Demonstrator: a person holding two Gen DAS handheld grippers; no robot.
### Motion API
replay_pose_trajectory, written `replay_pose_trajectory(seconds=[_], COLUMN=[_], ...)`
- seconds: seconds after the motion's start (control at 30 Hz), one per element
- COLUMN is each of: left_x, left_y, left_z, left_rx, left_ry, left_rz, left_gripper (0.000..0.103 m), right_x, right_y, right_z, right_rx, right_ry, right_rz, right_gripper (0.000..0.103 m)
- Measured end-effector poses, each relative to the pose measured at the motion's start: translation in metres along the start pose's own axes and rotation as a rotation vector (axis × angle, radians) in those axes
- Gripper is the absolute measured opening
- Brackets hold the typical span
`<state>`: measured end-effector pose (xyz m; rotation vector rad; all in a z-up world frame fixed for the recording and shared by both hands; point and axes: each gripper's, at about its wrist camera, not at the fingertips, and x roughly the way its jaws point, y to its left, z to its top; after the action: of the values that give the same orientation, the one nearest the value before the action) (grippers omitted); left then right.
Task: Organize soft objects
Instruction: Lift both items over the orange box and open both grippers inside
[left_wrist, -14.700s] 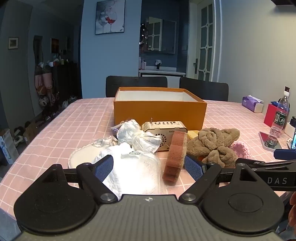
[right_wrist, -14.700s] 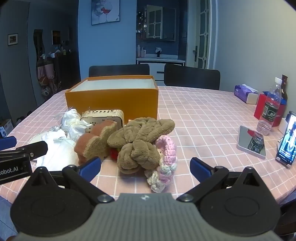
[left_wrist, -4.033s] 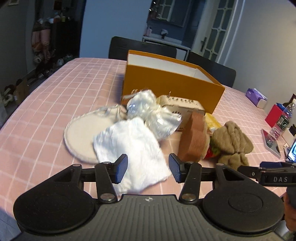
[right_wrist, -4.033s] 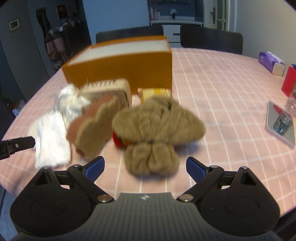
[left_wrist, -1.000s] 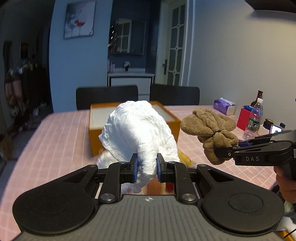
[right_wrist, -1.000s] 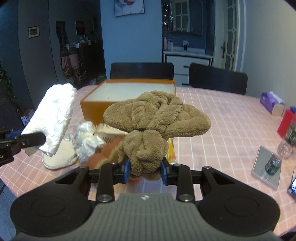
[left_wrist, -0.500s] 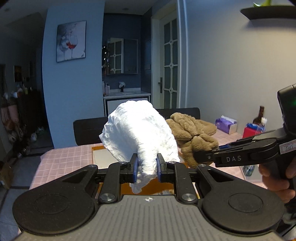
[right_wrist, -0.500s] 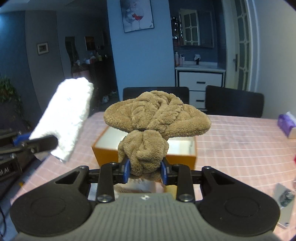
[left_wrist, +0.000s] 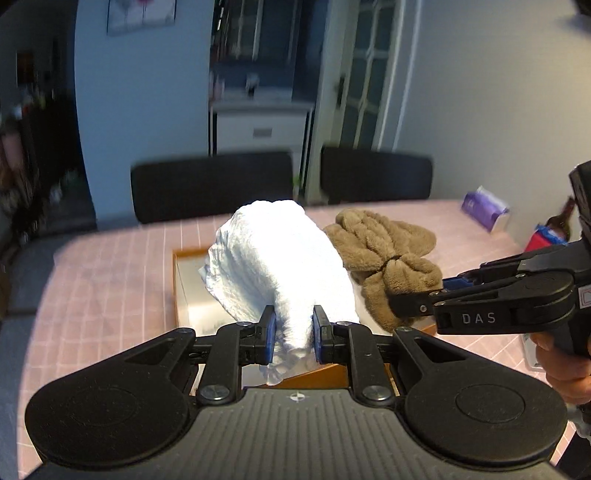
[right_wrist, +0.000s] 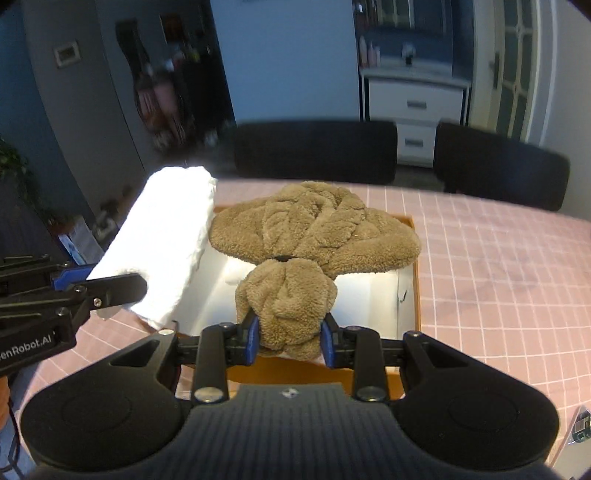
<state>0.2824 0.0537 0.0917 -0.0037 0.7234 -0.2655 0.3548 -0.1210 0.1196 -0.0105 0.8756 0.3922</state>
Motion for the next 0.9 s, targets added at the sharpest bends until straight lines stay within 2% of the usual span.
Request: replay_pose_trajectory(seconds=[0.13,0.23,0.37,0.53,0.7,0.8,0.87,0.9], left_x=[0.046,0.075,0.106,0.132,0.142,0.14,0.135,0.133], left_y=[0.017,0.027,0.04,0.038,0.037,0.038,0.037,0.035], left_z=[0.008,0.011,0.012,0.012,0.008,0.006,0.007,0.009], left_rx=[-0.028,-0.03,-0.045,-0.04,-0.031,-0.036,-0.04,-0.037], left_ry=[0.117,0.164,0.222,0.278,0.304,0.298,0.289,0.279], left_rz=[-0.014,0.004,0.023,0.03,0.052,0.057,0.052,0.052], left_gripper=[0.021,0.021,0.022,0.023,0.03,0.037,0.048,0.05], right_x=[0.044,0.071,0.095,0.11,0.121,0.12,0.118,0.116], right_y=[-0.014,-0.021,-0.023,-0.024,-0.026,-0.028,-0.027,-0.027], right_z=[0.01,0.019,0.027,0.033,0.031,0.03,0.03,0.029], right_rx=[0.009,0.01,0.002,-0.011,-0.028,-0.026,-0.028,-0.027], right_ry=[0.089,0.131,0.153,0.174,0.196,0.189,0.186,0.184], right_rz=[0.003,-0.003,-0.026,-0.049,-0.054,-0.054,-0.054,-0.056], right_gripper=[0.032,0.032,0.032,0.032,0.039,0.045,0.047,0.049])
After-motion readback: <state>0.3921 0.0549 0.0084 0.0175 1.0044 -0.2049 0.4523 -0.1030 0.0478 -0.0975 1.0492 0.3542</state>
